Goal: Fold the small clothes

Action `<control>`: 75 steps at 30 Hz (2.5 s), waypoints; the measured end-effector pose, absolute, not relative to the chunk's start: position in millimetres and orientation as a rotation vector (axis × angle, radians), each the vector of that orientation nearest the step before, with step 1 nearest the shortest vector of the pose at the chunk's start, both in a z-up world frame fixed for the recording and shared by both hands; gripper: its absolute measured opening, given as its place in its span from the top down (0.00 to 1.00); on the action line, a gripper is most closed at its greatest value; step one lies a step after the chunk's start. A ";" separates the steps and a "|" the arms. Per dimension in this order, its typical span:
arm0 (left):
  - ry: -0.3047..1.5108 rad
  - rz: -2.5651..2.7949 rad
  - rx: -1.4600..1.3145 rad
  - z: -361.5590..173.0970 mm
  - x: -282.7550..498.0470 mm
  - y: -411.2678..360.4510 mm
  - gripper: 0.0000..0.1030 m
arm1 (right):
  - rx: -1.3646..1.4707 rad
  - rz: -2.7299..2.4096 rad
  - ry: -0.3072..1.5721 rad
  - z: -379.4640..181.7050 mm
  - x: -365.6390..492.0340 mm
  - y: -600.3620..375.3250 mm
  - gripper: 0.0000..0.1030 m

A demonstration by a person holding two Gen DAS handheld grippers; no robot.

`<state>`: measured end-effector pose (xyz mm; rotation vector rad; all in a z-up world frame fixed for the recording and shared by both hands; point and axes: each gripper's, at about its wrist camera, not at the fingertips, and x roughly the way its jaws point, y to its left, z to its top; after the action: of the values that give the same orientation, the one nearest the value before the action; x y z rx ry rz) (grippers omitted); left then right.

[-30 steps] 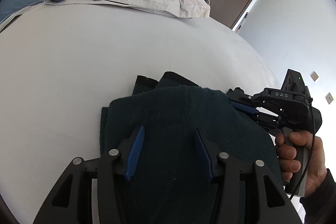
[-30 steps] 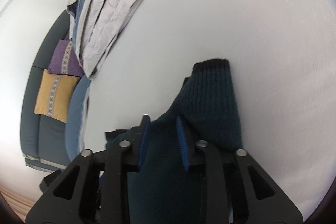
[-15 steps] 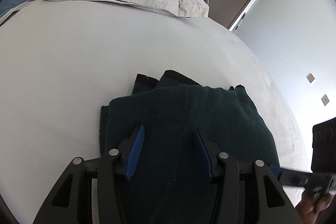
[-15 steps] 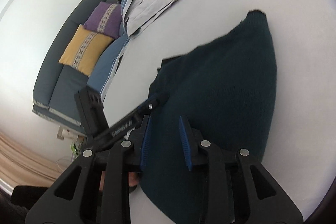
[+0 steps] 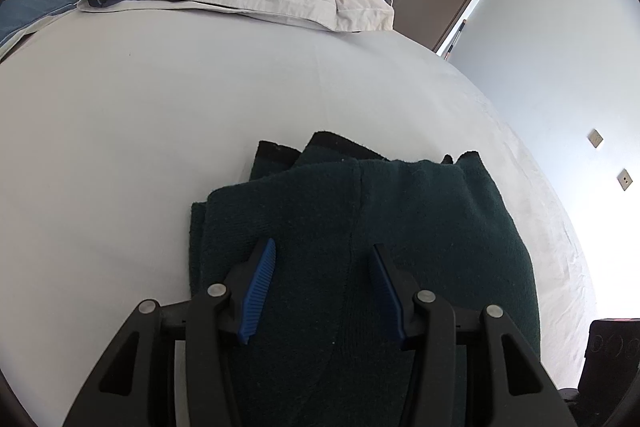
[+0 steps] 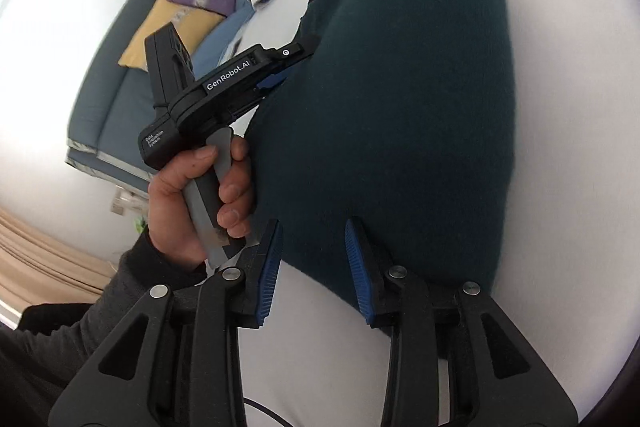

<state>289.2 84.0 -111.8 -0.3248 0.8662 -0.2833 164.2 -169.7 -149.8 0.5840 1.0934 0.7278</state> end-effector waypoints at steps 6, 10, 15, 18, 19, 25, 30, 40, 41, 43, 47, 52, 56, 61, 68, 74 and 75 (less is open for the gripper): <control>0.862 -0.289 -0.335 -112.2 289.5 84.4 0.50 | 0.633 0.704 1.096 -152.1 145.2 -184.0 0.70; 0.889 -0.326 -0.428 -103.7 288.5 100.0 0.50 | 0.613 0.638 1.034 -130.8 117.6 -211.8 0.49; 0.886 -0.295 -0.528 -78.6 261.0 143.0 0.46 | 0.636 0.536 0.908 -101.3 116.4 -244.6 0.22; 0.902 -0.282 -0.576 -75.5 251.6 169.2 0.36 | 0.712 0.494 0.922 -103.8 136.3 -257.1 0.22; 0.923 -0.286 -0.591 -79.0 251.7 174.6 0.35 | 0.731 0.499 0.925 -105.4 142.2 -260.5 0.22; 1.076 -0.343 -0.620 -108.1 255.0 176.7 0.35 | 0.795 0.465 1.008 -135.4 185.7 -260.3 0.22; 1.122 -0.384 -0.678 -124.2 261.5 172.0 0.35 | 0.831 0.475 1.049 -155.7 206.8 -265.8 0.24; 1.212 -0.486 -0.879 -145.9 283.0 186.6 0.35 | 0.887 0.527 1.095 -166.1 220.8 -258.6 0.36; 1.221 -0.492 -0.892 -145.9 284.5 186.4 0.35 | 0.892 0.526 1.095 -167.0 222.1 -257.7 0.36; 1.237 -0.503 -0.902 -146.9 289.9 181.2 0.35 | 0.904 0.526 1.098 -168.5 222.9 -257.1 0.36; 1.259 -0.528 -0.917 -148.9 298.9 169.4 0.35 | 0.920 0.531 1.111 -171.3 225.8 -256.9 0.36; 1.273 -0.506 -0.899 -152.9 297.1 164.7 0.63 | 0.856 0.501 1.151 -169.2 230.1 -248.9 0.43; 1.253 -0.499 -0.888 -152.2 287.7 165.4 0.73 | 0.827 0.475 1.157 -168.0 231.1 -244.0 0.52; 1.236 -0.441 -0.758 -127.2 281.4 149.8 0.77 | 0.724 0.423 1.132 -146.1 223.9 -233.2 0.63; 1.175 -0.500 -0.722 -72.6 251.1 128.7 0.78 | 0.659 0.431 1.051 -95.0 191.4 -227.7 0.66; 1.145 -0.566 -0.675 -35.4 203.2 102.7 0.78 | 0.677 0.444 0.989 -52.6 130.5 -248.4 0.67; 1.143 -0.575 -0.667 -30.9 194.0 96.7 0.78 | 0.677 0.445 0.982 -47.4 115.4 -253.0 0.67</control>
<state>194.0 96.7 -30.9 -0.6673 1.1430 -0.5754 115.4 -253.0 -47.4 0.6767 0.9818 0.4446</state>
